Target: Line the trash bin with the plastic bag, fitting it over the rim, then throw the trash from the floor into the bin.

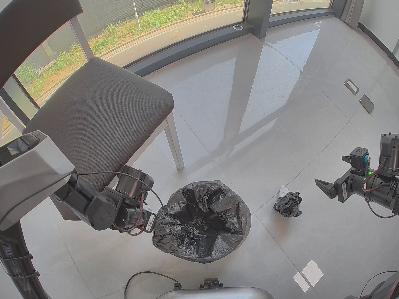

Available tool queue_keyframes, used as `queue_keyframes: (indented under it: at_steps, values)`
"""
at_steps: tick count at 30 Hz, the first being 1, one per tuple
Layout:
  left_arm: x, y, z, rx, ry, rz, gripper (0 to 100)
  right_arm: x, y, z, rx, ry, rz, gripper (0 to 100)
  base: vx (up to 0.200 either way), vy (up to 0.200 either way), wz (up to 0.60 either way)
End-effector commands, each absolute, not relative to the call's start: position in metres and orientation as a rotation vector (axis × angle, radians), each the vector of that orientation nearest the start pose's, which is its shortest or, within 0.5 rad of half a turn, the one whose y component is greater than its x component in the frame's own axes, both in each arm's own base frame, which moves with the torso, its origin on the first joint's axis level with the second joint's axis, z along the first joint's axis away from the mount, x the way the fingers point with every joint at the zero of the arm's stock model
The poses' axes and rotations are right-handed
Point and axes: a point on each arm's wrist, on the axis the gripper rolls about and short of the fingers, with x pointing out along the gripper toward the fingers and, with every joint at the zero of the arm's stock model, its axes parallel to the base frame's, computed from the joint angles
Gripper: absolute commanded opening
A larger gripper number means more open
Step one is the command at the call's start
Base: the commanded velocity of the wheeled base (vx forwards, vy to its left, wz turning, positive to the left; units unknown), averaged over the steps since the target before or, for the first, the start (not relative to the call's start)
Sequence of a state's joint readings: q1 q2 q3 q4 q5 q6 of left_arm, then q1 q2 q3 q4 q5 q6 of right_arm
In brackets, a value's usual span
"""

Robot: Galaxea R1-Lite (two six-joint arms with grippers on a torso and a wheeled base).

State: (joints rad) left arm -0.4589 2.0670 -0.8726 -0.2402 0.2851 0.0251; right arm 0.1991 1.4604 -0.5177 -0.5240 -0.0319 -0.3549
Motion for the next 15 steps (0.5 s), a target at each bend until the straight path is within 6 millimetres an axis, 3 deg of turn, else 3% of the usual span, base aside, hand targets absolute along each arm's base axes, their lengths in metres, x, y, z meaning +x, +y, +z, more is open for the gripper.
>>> queue_keyframes:
  at_steps: [1,15]
  values:
    - [0.305,-0.144,0.033,0.377,0.926,-0.167,100,0.219,0.044,0.159,-0.398,0.383,0.237,100,0.000,0.000,0.00]
    - [0.302,-0.135,0.010,0.393,1.008,-0.145,100,0.219,0.043,0.158,-0.399,0.388,0.238,100,0.000,0.000,0.00]
